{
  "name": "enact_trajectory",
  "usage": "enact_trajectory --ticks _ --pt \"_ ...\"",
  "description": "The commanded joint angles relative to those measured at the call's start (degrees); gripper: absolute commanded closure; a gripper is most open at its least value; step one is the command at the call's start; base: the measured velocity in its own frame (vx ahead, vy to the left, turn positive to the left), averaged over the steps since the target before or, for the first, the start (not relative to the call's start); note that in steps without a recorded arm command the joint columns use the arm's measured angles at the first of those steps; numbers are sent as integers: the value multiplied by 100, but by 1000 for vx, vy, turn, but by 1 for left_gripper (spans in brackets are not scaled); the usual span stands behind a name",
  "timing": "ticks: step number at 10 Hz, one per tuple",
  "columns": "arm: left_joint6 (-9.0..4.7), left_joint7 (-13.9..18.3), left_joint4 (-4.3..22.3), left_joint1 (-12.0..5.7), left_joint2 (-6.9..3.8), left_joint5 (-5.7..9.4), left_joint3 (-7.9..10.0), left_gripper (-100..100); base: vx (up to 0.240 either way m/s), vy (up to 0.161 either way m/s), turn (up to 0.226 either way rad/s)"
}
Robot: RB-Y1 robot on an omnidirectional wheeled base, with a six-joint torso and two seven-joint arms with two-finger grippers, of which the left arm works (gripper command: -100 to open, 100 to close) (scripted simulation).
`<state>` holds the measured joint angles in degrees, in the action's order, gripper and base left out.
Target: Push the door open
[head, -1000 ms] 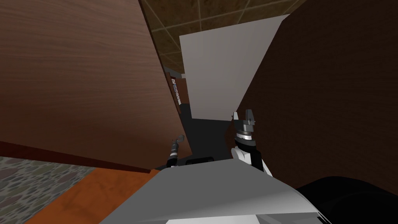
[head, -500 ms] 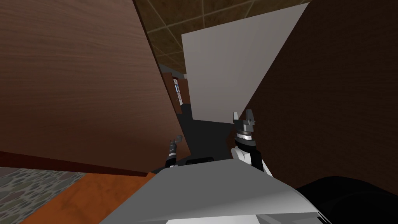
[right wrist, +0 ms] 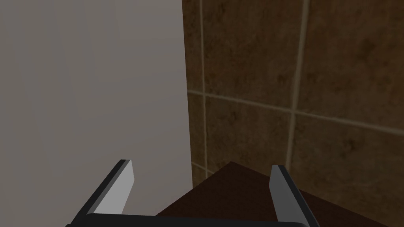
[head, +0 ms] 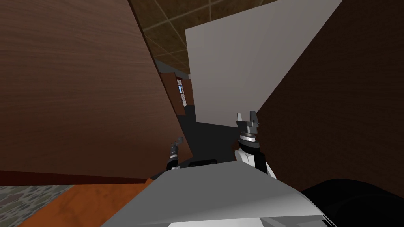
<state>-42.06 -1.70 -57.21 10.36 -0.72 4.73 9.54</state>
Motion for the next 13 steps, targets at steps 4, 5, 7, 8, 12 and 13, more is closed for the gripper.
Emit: enact_trajectory --ticks 4,5,7,8,12,13 --pt "0 -76 6 -15 -147 127 240 100 177 -41 52" --pt "0 -93 7 -19 -149 156 294 100 212 -60 65" --pt "1 -128 10 -26 -124 214 405 100 200 -15 48" --pt "1 -145 11 -29 -97 243 458 100 184 -16 46" --pt "20 -185 28 2 10 321 617 100 170 -27 62" --pt "9 -211 19 5 -68 381 728 100 112 -13 40"
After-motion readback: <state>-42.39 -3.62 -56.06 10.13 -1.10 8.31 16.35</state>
